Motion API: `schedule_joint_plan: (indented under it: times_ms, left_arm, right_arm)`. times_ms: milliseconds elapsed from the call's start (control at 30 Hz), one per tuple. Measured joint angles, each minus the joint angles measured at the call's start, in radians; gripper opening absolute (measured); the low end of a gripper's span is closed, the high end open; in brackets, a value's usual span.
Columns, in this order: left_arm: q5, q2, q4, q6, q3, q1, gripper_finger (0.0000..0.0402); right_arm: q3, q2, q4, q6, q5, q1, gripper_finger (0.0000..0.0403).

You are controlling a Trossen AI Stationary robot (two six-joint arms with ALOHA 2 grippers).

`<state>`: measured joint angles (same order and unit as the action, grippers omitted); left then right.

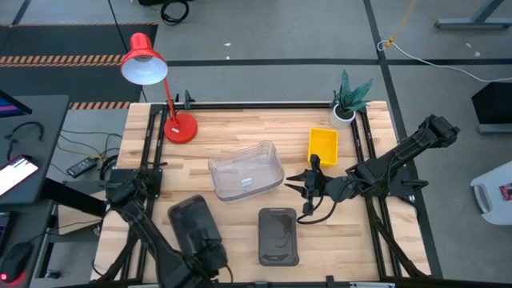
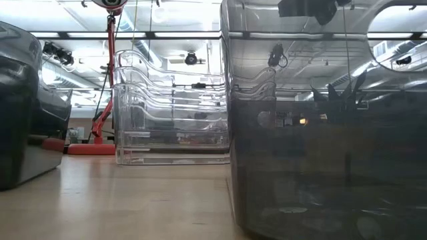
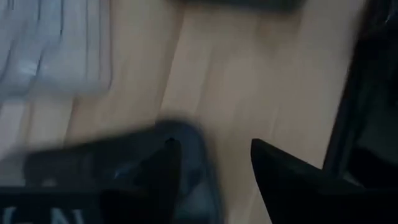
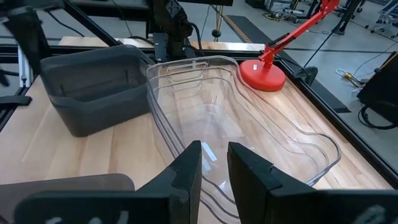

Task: Stack baskets by color
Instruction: Stack the right black bin on the left stacked black bins

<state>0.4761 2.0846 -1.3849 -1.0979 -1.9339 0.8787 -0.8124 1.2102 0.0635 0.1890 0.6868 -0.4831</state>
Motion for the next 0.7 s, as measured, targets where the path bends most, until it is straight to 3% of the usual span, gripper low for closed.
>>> schedule_joint_plan:
  times_ms: [167,400,567,700]
  left_arm:
    - [0.119,0.008,0.166,0.120,0.007,-0.048,0.0189]
    - [0.053,0.010,0.456,0.321,0.070,-0.156,0.0168]
    - [-0.049,0.010,0.496,0.237,0.077,-0.237,0.0157]
    - [-0.061,0.010,0.496,0.130,0.077,-0.287,0.0159]
  right_arm:
    - [0.000,0.000,0.005,0.017,0.000,0.000,0.0083]
    - [0.000,-0.005,0.071,0.083,-0.002,-0.003,0.0083]
    - [0.000,-0.026,0.170,0.177,-0.002,-0.003,0.0083]
    - [0.000,-0.031,0.213,0.206,0.000,-0.008,0.0083]
